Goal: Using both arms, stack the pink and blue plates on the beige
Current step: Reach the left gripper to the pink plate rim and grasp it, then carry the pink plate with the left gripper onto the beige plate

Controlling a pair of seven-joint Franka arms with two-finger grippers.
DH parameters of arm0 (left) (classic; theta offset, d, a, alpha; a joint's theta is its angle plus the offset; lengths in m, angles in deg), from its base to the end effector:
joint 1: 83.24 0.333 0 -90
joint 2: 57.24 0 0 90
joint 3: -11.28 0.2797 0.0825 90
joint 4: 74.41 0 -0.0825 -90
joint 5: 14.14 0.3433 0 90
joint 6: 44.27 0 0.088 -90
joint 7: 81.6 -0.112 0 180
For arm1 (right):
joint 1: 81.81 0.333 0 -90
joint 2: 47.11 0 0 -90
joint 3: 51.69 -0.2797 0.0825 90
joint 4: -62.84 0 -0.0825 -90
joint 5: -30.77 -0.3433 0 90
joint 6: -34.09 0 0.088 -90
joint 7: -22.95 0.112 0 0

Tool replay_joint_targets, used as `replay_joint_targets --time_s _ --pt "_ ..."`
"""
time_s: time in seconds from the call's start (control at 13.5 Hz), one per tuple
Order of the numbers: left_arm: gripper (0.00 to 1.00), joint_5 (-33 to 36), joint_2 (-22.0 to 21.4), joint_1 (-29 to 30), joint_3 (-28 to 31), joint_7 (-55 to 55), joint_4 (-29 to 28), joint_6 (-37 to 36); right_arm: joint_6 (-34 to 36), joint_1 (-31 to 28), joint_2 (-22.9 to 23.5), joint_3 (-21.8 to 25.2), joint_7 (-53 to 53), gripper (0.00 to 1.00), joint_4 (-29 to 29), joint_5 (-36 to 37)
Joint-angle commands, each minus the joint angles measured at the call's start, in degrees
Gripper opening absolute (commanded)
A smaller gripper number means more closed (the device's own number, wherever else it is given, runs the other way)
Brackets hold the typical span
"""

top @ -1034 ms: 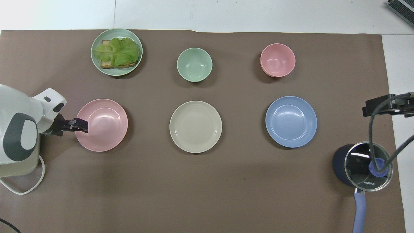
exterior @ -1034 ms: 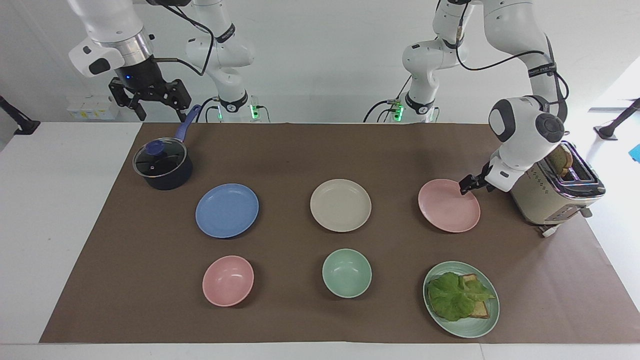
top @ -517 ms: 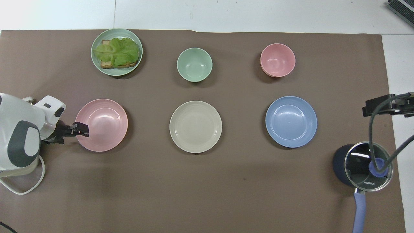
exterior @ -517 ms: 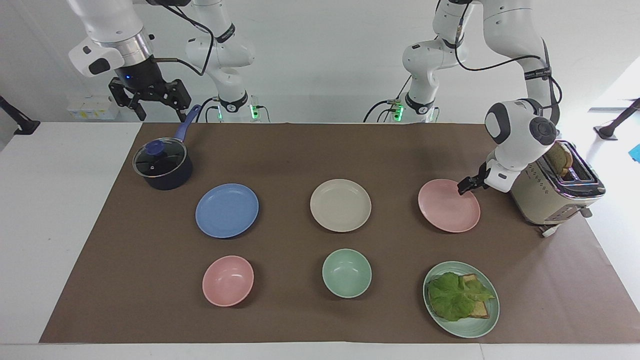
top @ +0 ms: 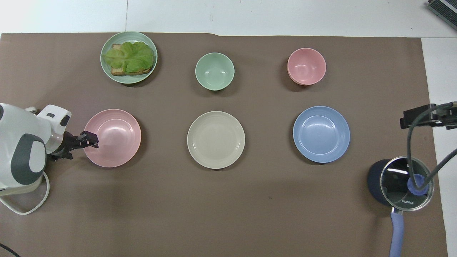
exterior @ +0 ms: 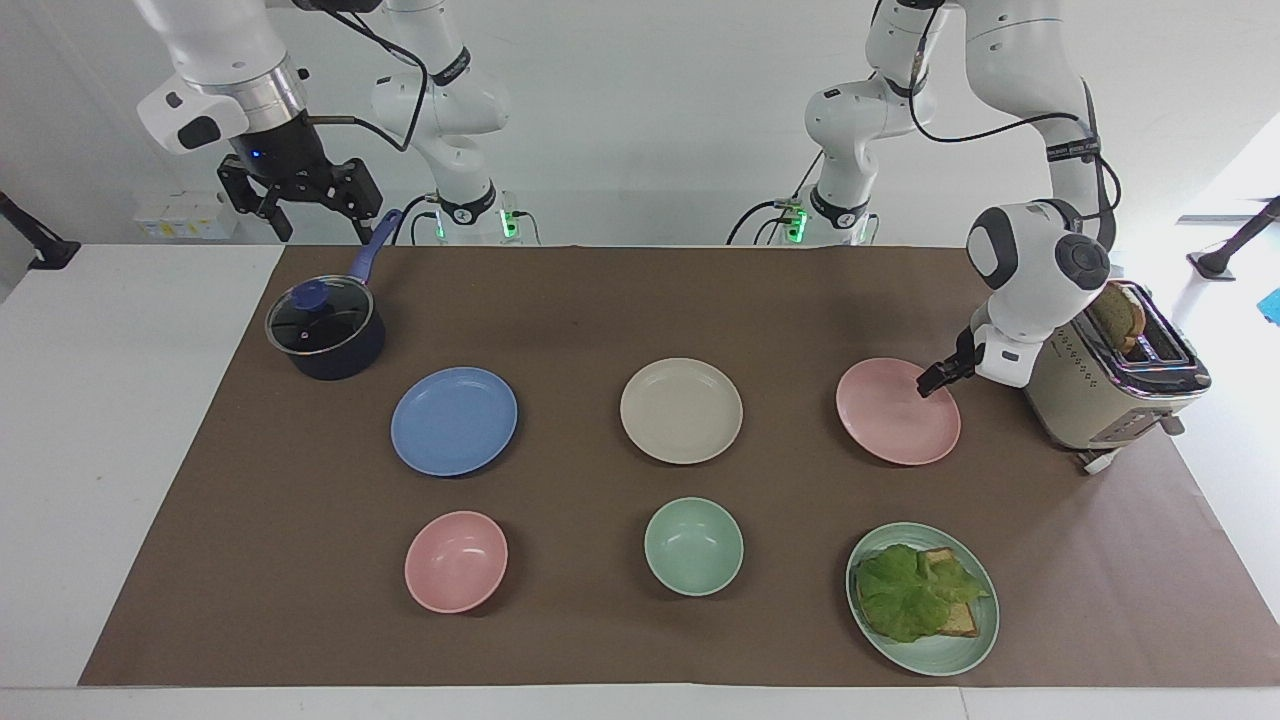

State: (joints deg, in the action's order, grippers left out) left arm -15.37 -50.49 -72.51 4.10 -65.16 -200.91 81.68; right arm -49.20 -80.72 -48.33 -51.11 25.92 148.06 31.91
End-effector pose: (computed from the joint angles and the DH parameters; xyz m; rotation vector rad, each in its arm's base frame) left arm 0.4936 0.0298 0.3041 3.0671 0.5621 -0.2019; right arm 0.4959 0.0019 0.6193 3.1208 -0.0704 -0.0184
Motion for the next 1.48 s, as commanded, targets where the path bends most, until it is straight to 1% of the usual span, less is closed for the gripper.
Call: replay_joint_targets --time_s 0.0,0.07,0.22,0.3,0.59,0.67,0.81,0.96,1.18,1.26,1.4 --pt "0.39 0.7 -0.4 0.0 -0.1 0.7 -1.3 1.3 -0.1 -0.5 -1.1 -0.1 0.7 1.0 1.3 -1.1" --pt "0.25 0.7 -0.4 -0.2 -0.1 0.7 -1.3 1.3 -0.1 -0.5 -1.3 0.0 0.6 1.0 1.5 -1.1" --pt "0.02 0.7 -0.4 -0.5 -0.1 0.7 -1.3 1.4 -0.1 -0.5 -1.4 0.0 0.6 1.0 1.6 -1.1" --pt "0.0 0.7 -0.4 -0.3 -0.1 0.7 -1.3 1.4 -0.1 -0.5 -1.3 0.0 0.6 1.0 1.7 -1.1" --pt "0.0 0.7 -0.4 -0.4 -0.1 0.7 -1.1 1.2 -0.1 -0.5 -1.3 0.0 0.5 1.0 1.6 -1.1" --pt "0.0 0.7 -0.4 -0.5 -0.1 0.7 -0.6 -0.1 -0.1 -0.5 -1.4 0.0 0.5 1.0 1.6 -1.1" --pt "0.0 0.7 -0.8 -0.5 -0.2 0.6 2.5 -5.7 -0.2 -0.5 -1.3 0.0 0.5 1.0 1.7 -1.1" --pt "0.0 -0.3 -1.6 -0.5 -0.5 0.6 6.9 -13.2 -0.2 -0.5 -1.3 0.0 0.5 1.0 1.6 -1.1" --pt "0.0 -5.6 -2.4 -0.9 -0.6 0.8 14.8 -22.3 -0.2 -0.5 -1.4 0.0 0.5 1.0 1.6 -1.1" --pt "0.0 -7.4 -2.5 -1.0 -0.7 1.0 16.2 -23.6 -0.2 -0.5 -1.4 0.0 0.5 1.0 1.6 -1.1" --pt "0.0 -9.6 -2.6 -3.8 -1.6 1.6 16.5 -23.4 -0.2 -0.5 -1.4 0.0 0.5 1.0 1.6 -1.1"
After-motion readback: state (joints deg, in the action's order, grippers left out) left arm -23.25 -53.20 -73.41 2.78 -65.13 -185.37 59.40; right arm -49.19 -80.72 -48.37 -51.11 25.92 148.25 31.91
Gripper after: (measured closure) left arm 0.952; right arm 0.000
